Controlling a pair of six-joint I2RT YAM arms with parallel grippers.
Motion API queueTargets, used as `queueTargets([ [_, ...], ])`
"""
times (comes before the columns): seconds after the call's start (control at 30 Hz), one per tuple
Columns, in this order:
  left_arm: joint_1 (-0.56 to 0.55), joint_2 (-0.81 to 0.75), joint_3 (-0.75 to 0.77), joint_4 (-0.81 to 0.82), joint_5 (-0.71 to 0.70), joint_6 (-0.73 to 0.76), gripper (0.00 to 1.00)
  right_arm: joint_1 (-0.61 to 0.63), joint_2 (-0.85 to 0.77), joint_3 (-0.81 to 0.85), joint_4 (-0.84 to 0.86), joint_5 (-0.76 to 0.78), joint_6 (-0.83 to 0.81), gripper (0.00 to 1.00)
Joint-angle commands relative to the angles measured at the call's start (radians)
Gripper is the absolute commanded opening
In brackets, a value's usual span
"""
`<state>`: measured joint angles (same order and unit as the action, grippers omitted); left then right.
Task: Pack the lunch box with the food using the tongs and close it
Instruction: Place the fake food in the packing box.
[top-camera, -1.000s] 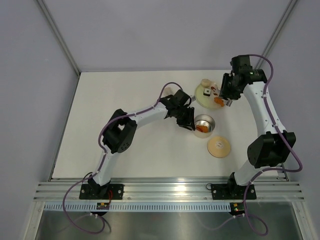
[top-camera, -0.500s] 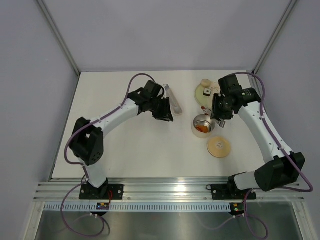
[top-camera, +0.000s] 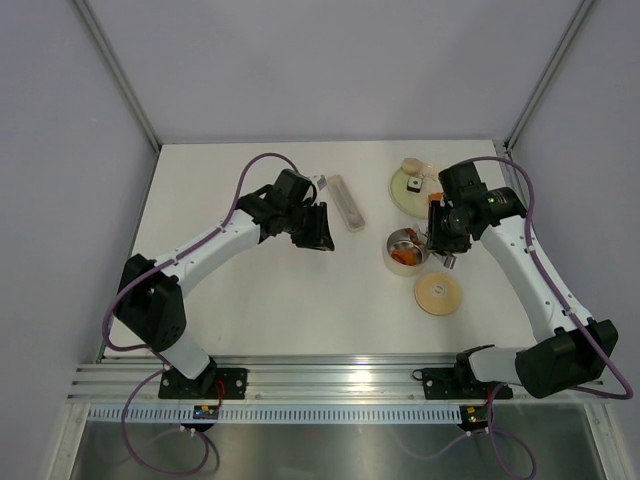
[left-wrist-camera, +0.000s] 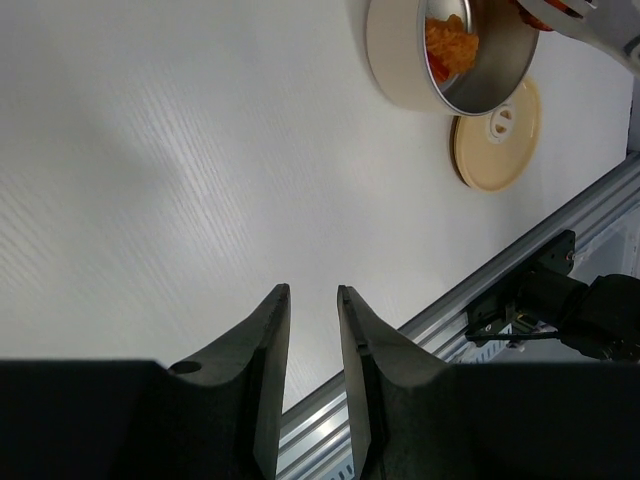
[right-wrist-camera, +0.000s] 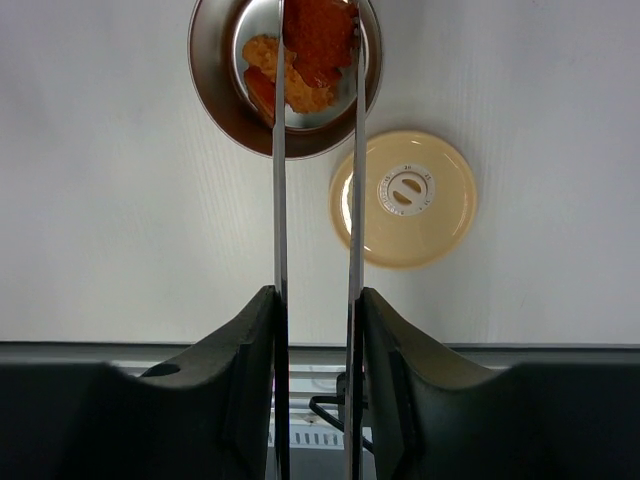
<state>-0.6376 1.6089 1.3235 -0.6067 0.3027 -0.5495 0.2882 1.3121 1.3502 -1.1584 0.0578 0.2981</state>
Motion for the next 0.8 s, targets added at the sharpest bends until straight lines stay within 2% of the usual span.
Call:
queueTargets([
  [0.0, 0.000, -0.026, 0.002, 0.019, -0.022, 0.008, 0.29, 0.011, -0.037, -0.003, -0.011, -0.035, -0.030, 0.14],
  [0.57, 0.001, -0.015, -0.003, 0.015, -0.033, 0.020, 0.29, 0.051, 0.072, 0.020, 0.035, -0.053, -0.047, 0.17],
  [0.67, 0.003, -0.020, -0.006, 0.013, -0.034, 0.020, 0.29, 0.060, 0.091, 0.026, 0.048, -0.053, -0.048, 0.22],
  [0.77, 0.003, -0.020, -0.009, 0.012, -0.040, 0.020, 0.30, 0.066, 0.102, 0.043, 0.051, -0.049, -0.043, 0.31],
])
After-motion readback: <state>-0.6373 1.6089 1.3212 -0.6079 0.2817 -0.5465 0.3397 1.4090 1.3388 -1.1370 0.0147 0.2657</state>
